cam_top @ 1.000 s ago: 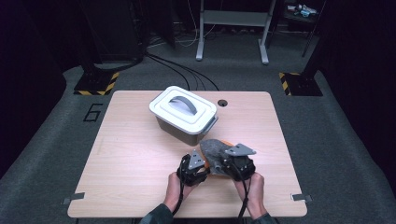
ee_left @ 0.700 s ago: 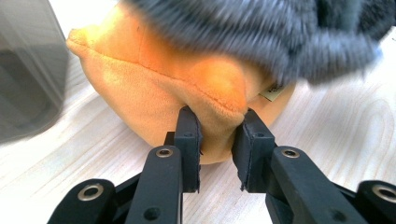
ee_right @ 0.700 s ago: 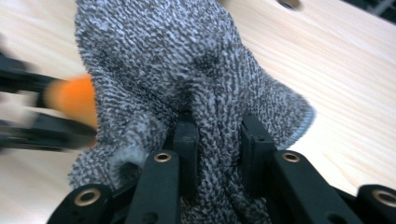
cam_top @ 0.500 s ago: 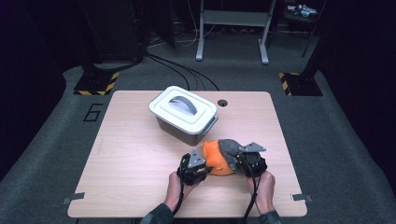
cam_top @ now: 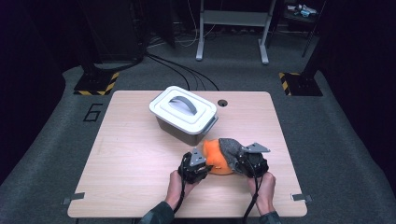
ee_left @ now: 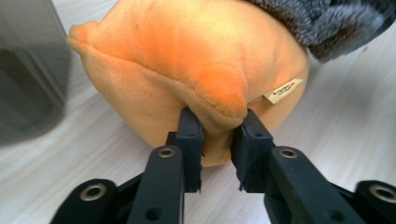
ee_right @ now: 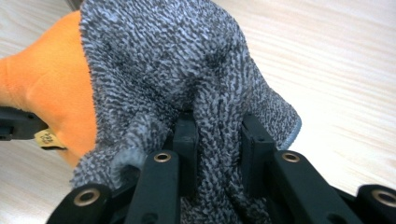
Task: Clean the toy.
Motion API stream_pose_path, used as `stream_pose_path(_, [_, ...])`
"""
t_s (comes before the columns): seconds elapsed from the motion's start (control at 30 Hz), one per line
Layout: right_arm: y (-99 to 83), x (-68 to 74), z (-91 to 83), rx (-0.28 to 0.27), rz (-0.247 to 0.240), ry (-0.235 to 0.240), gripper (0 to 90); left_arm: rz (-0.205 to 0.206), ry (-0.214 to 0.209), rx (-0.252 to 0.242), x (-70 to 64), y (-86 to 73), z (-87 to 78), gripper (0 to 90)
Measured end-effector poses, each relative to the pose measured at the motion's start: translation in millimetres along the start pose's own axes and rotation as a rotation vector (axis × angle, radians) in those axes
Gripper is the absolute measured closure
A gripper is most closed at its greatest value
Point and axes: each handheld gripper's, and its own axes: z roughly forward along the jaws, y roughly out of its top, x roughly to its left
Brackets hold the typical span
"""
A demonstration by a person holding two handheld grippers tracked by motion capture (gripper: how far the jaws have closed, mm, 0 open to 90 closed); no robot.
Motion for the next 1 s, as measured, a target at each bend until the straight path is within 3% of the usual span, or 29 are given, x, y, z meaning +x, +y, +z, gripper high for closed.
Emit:
stream_pose_path(0.13, [3.5, 3.9, -14.4, -0.032, -0.008, -0.001, 71.6, -0.090, -0.053, -0.011, 3.8, 2.4, -5.4, 76.1])
stream_pose_path(0.27, [8.6, 17.5, -30.6, -0.066, -0.039, 0.017, 71.5, -0.137, -0.101, -0.028, 3.0, 6.6, -12.8, 76.6])
stream_pose_path(0.43, [14.8, 41.3, -38.0, -0.073, -0.098, 0.064, 71.6, -0.160, -0.134, -0.022, -0.6, 9.0, -18.0, 76.5])
stream_pose_path(0.53, [12.4, 48.5, -27.1, -0.041, -0.115, 0.041, 71.7, -0.148, -0.129, -0.007, 0.1, 5.3, -15.7, 76.1])
stream_pose_path(0.6, [10.7, 43.7, -20.9, -0.038, -0.102, 0.046, 71.7, -0.144, -0.121, -0.009, 0.8, 3.0, -14.4, 75.9])
stream_pose_path(0.7, [10.2, 31.7, -14.9, -0.030, -0.090, 0.012, 71.6, -0.135, -0.111, -0.011, 0.2, 3.3, -13.7, 76.0])
stream_pose_path(0.87, [2.3, 2.6, -5.4, 0.011, -0.008, -0.046, 71.5, -0.126, -0.110, -0.009, 1.4, 1.5, -12.6, 76.0])
stream_pose_path(0.93, [-3.0, -6.3, -0.7, 0.021, 0.029, -0.039, 71.5, -0.125, -0.109, -0.010, 1.5, 1.0, -11.9, 75.7])
stream_pose_path(1.0, [-6.5, -9.5, 1.7, 0.019, 0.034, -0.025, 71.5, -0.112, -0.098, -0.008, 0.3, 1.4, -11.7, 72.8])
